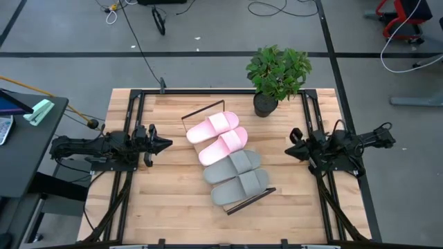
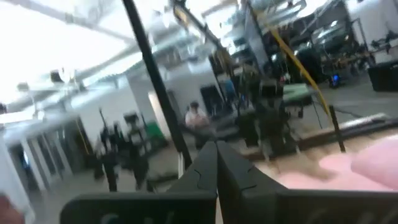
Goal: Pick and place slides into the shelf
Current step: Return to Home Position
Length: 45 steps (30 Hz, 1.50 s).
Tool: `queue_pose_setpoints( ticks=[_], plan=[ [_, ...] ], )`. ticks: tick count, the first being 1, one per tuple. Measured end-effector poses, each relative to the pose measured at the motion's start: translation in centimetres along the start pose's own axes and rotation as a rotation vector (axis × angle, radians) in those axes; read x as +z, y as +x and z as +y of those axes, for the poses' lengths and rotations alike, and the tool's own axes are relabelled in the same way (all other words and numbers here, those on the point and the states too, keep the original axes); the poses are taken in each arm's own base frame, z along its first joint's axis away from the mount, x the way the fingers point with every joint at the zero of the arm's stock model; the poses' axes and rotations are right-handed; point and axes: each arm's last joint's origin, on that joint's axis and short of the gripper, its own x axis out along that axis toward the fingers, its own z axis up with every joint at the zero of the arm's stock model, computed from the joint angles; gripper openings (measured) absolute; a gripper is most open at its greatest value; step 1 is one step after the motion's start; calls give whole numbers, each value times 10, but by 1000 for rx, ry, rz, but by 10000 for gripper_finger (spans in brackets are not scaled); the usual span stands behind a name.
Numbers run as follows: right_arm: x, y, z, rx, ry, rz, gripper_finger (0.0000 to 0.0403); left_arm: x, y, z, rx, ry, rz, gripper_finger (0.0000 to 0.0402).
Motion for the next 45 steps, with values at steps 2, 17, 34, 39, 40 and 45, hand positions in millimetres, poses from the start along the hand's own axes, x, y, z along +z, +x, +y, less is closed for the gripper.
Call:
queue_pose_setpoints(
  ticks=[2, 17, 34, 39, 40, 45],
  plan=[
    [-7, 0, -2, -17, -29, 71, 0, 0, 0, 0, 0, 1, 0, 33],
    [-24, -3, -12, -94, -197, 267, 0, 0, 0, 0, 0, 1, 0, 37],
    [-24, -3, -14, -101, -236, 269, 23, 0, 0, 0, 0, 1, 1, 24],
    [-24, -3, -14, -101, -237, 269, 23, 0, 0, 0, 0, 0, 1, 25],
    [-24, -3, -14, -101, -237, 269, 23, 0, 0, 0, 0, 0, 1, 26],
    [-24, -3, -14, -102, -236, 269, 24, 0, 0, 0, 0, 1, 1, 35]
  ],
)
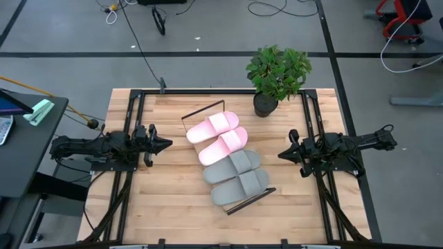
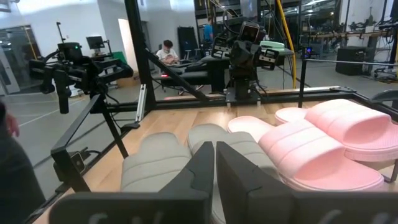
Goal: Pick and place slides into the shelf
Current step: Return to Home Position
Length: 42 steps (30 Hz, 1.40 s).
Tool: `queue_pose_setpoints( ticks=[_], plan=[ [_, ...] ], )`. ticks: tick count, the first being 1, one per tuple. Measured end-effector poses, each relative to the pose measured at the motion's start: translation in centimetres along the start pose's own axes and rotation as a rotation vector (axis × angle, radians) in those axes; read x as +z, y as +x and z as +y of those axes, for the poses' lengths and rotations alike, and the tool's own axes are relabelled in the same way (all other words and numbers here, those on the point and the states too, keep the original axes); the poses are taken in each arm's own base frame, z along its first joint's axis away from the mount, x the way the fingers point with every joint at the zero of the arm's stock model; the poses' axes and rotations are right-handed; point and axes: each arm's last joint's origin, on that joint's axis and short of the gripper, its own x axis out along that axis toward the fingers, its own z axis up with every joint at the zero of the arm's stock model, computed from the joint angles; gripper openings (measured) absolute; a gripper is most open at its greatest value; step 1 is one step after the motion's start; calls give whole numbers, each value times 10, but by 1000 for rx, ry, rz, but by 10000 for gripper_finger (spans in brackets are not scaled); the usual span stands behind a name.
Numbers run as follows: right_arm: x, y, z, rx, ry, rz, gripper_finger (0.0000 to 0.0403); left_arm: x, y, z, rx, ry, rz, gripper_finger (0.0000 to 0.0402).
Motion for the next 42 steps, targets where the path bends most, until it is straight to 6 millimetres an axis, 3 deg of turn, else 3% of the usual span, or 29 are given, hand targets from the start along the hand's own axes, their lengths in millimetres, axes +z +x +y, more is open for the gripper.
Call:
queue_pose_setpoints(
  ticks=[42],
  plan=[
    [0, 0, 0, -1, 1, 0, 23, 0, 0, 0, 0, 0, 0, 31]
  ],
)
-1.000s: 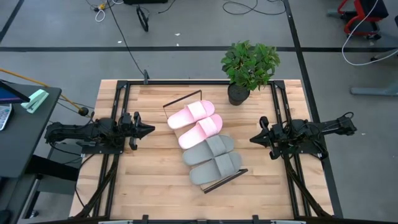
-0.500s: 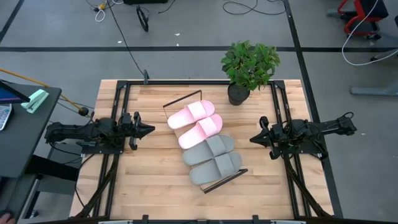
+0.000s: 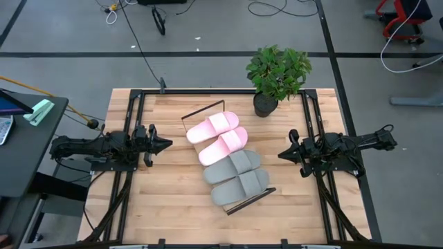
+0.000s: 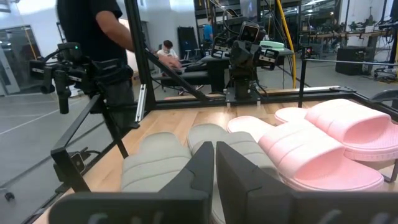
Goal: Pick and place slides into the shelf
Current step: Return to Home Position
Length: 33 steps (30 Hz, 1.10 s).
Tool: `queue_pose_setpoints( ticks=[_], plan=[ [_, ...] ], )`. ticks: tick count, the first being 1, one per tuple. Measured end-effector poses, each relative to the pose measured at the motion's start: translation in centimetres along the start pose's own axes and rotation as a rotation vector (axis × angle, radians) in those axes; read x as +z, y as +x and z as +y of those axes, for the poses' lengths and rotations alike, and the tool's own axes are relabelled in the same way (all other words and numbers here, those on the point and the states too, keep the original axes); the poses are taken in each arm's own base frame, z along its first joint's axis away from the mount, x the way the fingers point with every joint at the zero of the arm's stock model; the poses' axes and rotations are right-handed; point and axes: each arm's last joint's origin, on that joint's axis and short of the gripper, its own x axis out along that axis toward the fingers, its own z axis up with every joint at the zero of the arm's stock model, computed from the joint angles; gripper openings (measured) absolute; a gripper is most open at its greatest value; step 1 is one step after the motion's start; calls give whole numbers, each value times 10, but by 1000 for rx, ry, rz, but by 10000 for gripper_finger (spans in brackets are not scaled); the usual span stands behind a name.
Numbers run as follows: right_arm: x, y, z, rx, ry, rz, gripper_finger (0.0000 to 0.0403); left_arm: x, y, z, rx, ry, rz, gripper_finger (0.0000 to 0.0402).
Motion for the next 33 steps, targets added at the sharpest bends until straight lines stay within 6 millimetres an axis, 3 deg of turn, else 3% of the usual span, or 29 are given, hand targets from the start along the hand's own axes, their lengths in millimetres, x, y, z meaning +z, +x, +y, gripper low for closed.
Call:
queue_pose_setpoints(
  ticks=[33],
  plan=[
    [0, 0, 0, 0, 0, 0, 23, 0, 0, 0, 0, -1, 0, 32]
  ],
)
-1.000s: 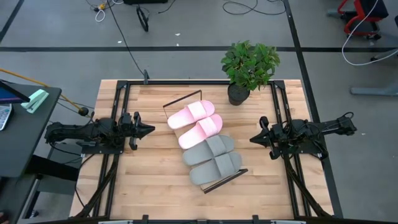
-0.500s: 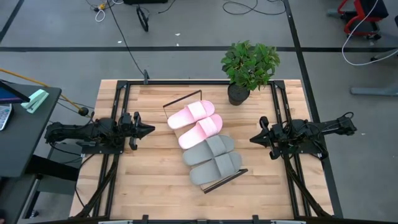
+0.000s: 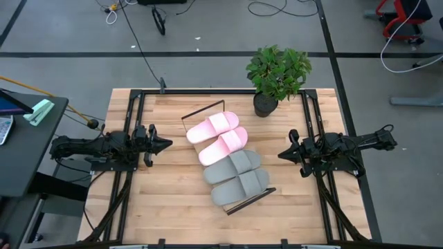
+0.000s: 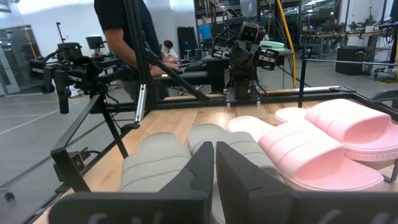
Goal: Pick and place slides into the shelf
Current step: Return to Home Position
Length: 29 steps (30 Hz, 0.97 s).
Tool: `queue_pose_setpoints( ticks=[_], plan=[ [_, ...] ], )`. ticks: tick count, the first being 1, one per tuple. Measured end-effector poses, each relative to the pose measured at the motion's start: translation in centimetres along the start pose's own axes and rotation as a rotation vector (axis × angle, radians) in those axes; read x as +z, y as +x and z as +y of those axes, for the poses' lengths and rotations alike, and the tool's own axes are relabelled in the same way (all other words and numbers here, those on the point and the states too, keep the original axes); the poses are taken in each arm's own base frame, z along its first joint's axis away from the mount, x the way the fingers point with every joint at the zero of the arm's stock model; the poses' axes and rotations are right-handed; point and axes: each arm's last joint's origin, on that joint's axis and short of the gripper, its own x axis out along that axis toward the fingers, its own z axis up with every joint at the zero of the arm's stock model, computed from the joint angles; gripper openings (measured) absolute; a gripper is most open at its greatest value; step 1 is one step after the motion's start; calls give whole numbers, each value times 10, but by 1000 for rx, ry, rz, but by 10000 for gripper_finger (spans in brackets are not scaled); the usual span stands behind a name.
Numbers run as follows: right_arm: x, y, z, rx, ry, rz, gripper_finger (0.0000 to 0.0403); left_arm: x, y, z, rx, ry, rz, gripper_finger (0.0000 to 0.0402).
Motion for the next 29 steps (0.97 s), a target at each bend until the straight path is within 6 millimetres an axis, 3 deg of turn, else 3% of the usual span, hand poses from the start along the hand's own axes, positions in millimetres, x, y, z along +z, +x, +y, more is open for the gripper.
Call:
queue_pose_setpoints(
  ticks=[29],
  plan=[
    [0, 0, 0, 0, 0, 0, 23, 0, 0, 0, 0, 1, 0, 40]
  ],
)
